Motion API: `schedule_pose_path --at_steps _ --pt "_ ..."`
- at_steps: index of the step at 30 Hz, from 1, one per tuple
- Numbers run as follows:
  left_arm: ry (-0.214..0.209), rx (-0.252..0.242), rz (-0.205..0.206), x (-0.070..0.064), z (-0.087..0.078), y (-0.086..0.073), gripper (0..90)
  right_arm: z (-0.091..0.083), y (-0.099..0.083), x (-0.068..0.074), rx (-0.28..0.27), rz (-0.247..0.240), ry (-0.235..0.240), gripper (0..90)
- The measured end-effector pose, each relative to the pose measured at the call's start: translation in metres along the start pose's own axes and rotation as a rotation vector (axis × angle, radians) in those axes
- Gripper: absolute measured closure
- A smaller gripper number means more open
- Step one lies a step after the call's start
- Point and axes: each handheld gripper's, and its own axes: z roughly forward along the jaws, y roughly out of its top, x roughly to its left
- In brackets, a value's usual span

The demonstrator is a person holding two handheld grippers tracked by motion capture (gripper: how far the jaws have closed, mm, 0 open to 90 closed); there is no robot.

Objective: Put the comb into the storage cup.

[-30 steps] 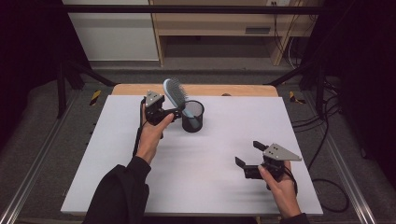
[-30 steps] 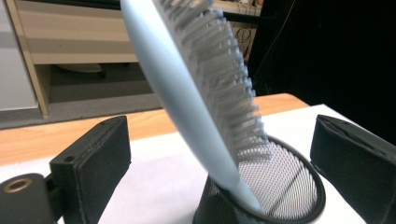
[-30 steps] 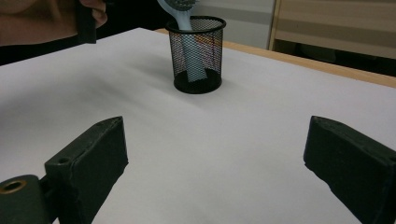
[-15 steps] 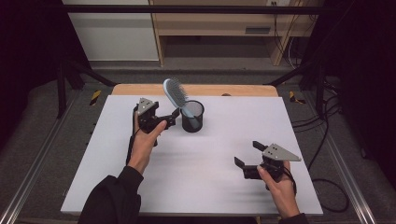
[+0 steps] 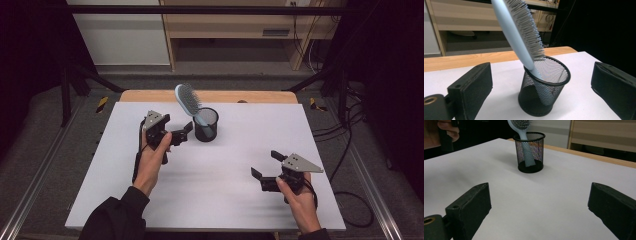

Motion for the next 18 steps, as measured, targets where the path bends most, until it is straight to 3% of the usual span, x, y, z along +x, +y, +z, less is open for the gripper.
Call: schedule_pose_path --at_steps 5,11,18 --pt "-0.009 -0.018 0.01 -0.001 -0.009 0.001 3.3 -0.001 0.0 -0.001 0.001 0.0 -0.005 4.5" --pt "-0.001 -0.032 -0.032 0.006 -0.022 -0.004 3.1 -0.002 0.0 -0.002 0.0 -0.005 -0.019 3.5" --pt "0.011 -0.036 -0.05 0.02 -0.04 -0.009 3.2 -0.003 -0.001 -0.004 0.003 0.001 -0.029 3.5"
